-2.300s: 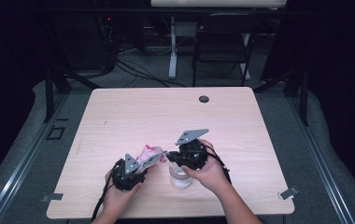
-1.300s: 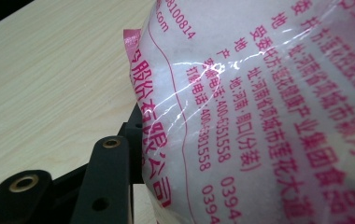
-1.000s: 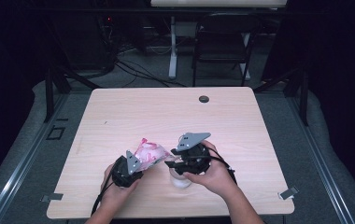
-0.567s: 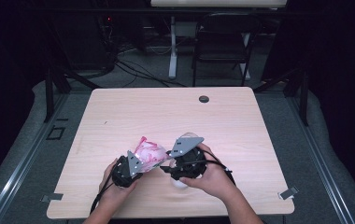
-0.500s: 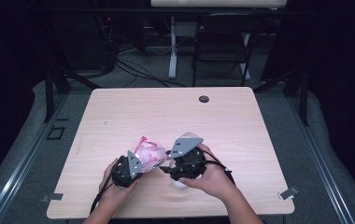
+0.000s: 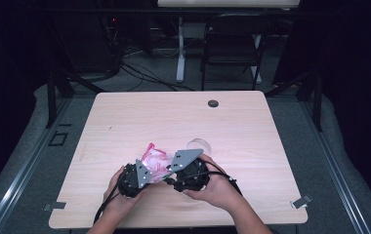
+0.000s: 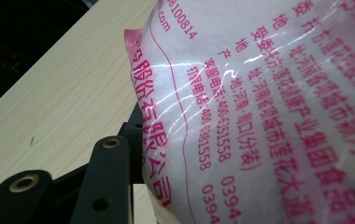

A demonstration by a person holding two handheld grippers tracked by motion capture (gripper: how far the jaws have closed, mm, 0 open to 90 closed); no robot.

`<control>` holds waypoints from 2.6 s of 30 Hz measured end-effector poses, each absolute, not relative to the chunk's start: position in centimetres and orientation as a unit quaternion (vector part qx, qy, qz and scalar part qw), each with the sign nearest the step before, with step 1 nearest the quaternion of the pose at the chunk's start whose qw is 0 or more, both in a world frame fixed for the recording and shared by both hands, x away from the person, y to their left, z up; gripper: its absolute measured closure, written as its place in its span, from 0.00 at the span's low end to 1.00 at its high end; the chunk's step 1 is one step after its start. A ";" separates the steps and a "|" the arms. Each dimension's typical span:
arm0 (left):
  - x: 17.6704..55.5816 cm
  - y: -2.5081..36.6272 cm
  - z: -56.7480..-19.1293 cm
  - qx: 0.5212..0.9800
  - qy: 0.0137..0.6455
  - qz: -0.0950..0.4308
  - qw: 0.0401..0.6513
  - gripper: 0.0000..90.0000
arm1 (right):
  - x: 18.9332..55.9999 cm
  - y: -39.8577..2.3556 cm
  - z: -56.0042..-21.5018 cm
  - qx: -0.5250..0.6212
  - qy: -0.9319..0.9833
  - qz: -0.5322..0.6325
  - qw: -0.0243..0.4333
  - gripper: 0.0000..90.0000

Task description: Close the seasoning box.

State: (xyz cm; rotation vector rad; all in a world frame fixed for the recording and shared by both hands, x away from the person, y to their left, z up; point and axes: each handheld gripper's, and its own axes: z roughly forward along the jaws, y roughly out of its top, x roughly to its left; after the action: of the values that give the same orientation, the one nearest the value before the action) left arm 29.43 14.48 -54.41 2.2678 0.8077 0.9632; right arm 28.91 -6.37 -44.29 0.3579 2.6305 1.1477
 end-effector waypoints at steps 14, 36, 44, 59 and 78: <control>29.4 14.4 -54.4 0.844 0.292 0.363 0.265 0.63 | 29.0 -6.6 -44.3 0.138 0.900 0.400 0.107 0.97; 29.4 14.2 -53.9 0.842 0.272 0.392 0.250 0.64 | 29.7 -7.2 -44.4 0.190 0.881 0.425 0.082 1.00; 29.3 13.8 -53.5 0.837 0.254 0.423 0.239 0.64 | 29.9 -7.8 -44.5 0.205 0.872 0.438 0.076 1.00; 29.3 12.8 -52.6 0.827 0.206 0.473 0.221 0.64 | 29.0 -9.1 -44.5 0.216 0.864 0.442 0.106 0.99; 29.4 12.0 -52.1 0.838 0.162 0.491 0.174 0.64 | 28.8 -9.9 -45.1 0.229 0.865 0.431 0.114 0.99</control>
State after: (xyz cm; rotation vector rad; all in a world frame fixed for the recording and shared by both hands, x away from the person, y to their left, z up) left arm 29.36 11.97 -52.11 2.3772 0.4586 1.3914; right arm 28.78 -9.94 -45.09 0.6719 2.5364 1.2634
